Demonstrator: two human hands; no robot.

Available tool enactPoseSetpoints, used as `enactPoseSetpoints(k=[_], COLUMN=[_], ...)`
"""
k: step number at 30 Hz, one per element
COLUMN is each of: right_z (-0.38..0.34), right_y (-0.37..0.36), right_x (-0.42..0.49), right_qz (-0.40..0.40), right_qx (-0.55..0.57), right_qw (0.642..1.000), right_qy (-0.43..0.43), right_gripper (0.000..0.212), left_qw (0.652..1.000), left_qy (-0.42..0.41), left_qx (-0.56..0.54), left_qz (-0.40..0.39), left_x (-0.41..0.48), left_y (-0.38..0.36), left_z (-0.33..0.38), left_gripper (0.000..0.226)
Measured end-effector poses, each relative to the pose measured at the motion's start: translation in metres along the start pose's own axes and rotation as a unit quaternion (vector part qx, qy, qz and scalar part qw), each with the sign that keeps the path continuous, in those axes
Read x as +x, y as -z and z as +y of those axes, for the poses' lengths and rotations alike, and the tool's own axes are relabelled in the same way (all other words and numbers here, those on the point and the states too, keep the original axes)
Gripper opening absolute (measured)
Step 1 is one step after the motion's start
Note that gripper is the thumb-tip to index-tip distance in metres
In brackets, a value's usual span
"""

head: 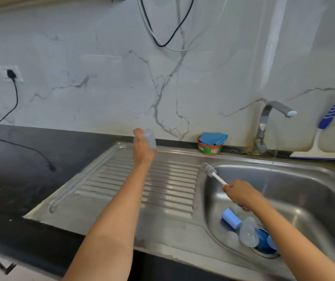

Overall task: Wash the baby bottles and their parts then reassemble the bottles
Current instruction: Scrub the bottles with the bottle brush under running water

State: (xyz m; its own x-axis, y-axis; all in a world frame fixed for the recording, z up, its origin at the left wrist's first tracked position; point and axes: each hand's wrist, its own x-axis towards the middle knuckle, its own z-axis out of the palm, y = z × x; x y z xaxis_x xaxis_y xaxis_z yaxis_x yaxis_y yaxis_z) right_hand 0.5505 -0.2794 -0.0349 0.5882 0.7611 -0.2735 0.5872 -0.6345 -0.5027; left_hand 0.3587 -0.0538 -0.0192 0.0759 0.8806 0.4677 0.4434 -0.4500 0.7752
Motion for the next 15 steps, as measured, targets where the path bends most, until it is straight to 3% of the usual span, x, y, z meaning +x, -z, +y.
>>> enactPoseSetpoints(k=[5, 15], right_z=[-0.019, -0.045], right_y=[-0.012, -0.021], right_x=[0.015, 0.032], right_qz=[0.002, -0.001], right_qx=[-0.013, -0.025], right_qw=[1.000, 0.999], right_qy=[0.008, 0.024], right_gripper=[0.038, 0.032], left_qw=[0.999, 0.996], left_qy=[0.037, 0.027], left_qx=[0.026, 0.079], left_qz=[0.005, -0.026], left_x=[0.027, 0.032], left_y=[0.010, -0.015], left_z=[-0.040, -0.073], left_gripper=[0.068, 0.065])
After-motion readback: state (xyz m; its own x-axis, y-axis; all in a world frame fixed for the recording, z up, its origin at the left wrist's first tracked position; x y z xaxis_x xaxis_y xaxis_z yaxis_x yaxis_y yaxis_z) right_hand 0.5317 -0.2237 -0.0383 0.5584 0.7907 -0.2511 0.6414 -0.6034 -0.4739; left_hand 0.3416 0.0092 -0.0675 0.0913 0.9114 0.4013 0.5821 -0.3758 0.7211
